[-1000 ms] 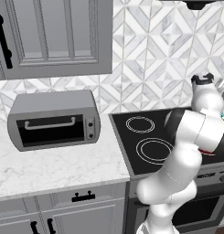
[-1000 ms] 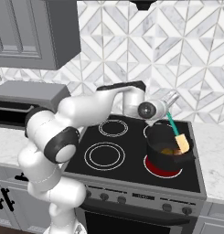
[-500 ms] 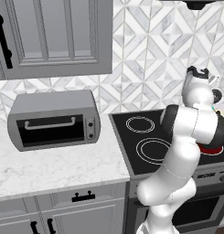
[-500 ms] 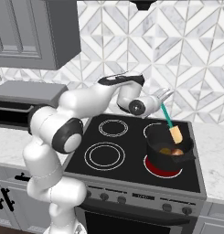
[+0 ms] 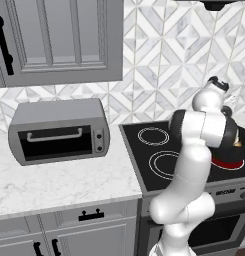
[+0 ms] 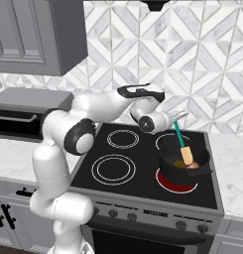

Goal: Put the onion and avocado in the pot. Retrieve the spatula and lightly stir the vegetables in the pot.

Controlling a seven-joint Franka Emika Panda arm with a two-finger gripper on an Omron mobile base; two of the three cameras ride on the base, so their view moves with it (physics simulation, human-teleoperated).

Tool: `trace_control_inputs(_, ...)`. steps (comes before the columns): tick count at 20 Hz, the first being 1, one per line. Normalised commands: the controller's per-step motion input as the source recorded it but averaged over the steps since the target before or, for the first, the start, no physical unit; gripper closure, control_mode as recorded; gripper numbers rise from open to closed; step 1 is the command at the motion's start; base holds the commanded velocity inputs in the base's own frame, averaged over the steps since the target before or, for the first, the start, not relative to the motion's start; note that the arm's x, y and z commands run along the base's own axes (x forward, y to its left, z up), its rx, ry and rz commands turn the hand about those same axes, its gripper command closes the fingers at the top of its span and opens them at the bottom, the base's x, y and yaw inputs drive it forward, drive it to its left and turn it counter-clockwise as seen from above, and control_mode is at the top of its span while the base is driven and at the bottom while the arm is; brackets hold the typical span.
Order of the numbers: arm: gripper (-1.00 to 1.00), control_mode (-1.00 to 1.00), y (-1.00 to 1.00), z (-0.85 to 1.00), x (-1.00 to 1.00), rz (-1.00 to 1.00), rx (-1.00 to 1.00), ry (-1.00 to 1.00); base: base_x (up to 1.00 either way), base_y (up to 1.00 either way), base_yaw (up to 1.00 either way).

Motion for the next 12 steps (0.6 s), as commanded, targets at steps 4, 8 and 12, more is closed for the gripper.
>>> trace_control_inputs(4,1.0,-1.0,-0.37,-0.02,0.0,0.0,0.24,0.0,0.0,0.0,0.0)
trace_control_inputs(8,1.0,-1.0,-0.39,0.0,-0.1,0.0,0.24,-0.1,0.0,0.0,0.0)
trace_control_inputs(12,1.0,-1.0,0.17,0.52,-0.38,0.0,0.25,-0.13,0.0,0.0,0.0)
